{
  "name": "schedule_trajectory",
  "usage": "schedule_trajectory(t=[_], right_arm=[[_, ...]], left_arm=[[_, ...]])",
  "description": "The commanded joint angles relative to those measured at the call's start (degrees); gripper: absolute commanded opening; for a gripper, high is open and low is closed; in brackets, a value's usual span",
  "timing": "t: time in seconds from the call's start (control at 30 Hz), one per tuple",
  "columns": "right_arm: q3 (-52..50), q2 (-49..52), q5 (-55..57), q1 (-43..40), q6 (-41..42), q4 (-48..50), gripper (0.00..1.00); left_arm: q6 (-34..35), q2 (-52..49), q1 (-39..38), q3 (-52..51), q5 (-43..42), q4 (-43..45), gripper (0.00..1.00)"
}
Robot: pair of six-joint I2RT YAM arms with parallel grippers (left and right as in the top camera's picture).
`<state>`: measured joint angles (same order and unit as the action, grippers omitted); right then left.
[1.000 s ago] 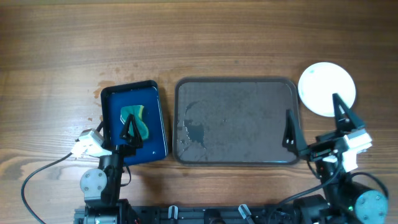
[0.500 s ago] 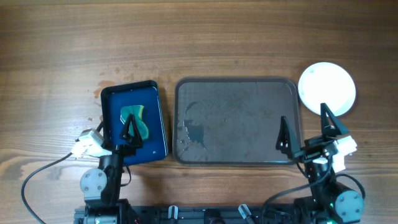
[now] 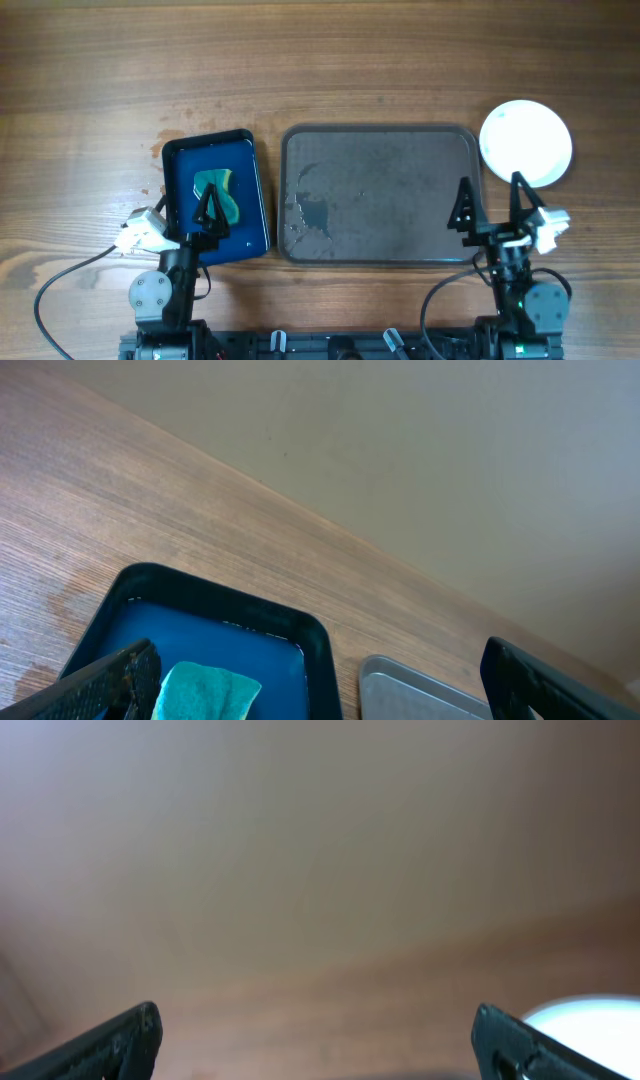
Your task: Clean dirty plates on tray and stack at the side
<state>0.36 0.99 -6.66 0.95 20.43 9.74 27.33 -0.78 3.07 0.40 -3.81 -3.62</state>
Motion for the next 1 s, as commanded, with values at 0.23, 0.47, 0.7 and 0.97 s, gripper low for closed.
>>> schedule_trajectory(t=[0.23, 0.47, 0.7, 0.97], right_arm=[[-0.09, -0.81, -4.44, -0.22, -14.34, -8.94, 1.00], [-0.09, -0.81, -4.13, -0.22, -14.27, -8.94, 1.00], [-0.09, -0.79, -4.13, -0.22, -14.27, -8.94, 1.00], [-0.09, -0.79, -4.15, -0.22, -14.29, -8.94, 1.00]], left_arm=[[-0.07, 0.50, 0.31, -0.07, -0.66, -0.50, 1.00], [-0.04, 0.50, 0.33, -0.07, -0.66, -0.50, 1.00], [-0.04, 0.50, 0.33, -0.07, -0.66, -0.50, 1.00], [-0.04, 0.50, 0.33, -0.07, -0.66, -0.50, 1.00]])
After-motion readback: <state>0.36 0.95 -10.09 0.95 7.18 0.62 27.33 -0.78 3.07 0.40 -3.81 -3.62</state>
